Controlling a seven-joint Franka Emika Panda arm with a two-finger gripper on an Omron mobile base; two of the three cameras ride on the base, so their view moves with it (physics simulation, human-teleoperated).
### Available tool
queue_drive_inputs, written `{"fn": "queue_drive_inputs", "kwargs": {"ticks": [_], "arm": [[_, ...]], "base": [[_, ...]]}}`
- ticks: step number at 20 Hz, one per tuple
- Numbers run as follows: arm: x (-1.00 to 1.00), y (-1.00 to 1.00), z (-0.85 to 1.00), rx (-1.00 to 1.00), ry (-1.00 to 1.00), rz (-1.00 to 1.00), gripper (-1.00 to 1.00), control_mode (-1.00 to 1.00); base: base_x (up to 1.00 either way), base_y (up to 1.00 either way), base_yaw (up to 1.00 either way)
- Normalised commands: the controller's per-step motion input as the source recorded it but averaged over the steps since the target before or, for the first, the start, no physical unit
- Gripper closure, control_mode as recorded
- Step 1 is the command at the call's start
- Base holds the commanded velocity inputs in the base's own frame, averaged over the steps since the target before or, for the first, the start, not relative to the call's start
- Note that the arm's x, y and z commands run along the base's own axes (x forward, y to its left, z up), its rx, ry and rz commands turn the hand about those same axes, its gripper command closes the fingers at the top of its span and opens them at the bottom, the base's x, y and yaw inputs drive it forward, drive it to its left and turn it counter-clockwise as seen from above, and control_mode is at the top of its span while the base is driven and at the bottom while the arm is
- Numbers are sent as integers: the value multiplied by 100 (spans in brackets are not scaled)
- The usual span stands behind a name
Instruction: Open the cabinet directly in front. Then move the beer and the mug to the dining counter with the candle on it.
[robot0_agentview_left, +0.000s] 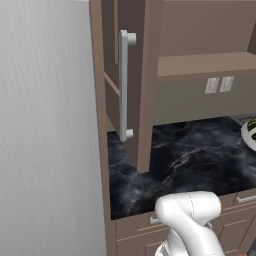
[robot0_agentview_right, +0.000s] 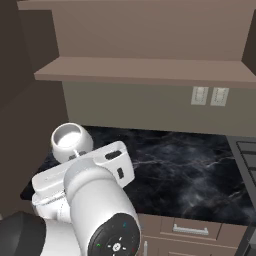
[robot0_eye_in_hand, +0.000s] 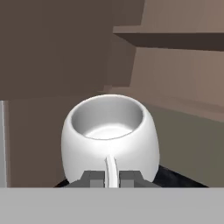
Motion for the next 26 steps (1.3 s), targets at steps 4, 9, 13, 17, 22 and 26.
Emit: {"fn": "queue_drive_inputs", "kwargs": {"ticks": [4, 9, 13, 17, 22, 26], "arm": [[-48, 21, -22, 0, -7, 7, 100, -100], [-28, 16, -18, 0, -1, 4, 100, -100], [-22, 11, -16, 0, 0, 4, 100, -100], [-14, 10, -7, 0, 0, 5, 100, -100], [-5, 5, -5, 0, 0, 4, 100, -100], [0, 0, -3, 0, 1, 4, 100, -100]], "base": [[0, 0, 0], [0, 0, 0], [0, 0, 0], [0, 0, 0], [0, 0, 0], [0, 0, 0]]}}
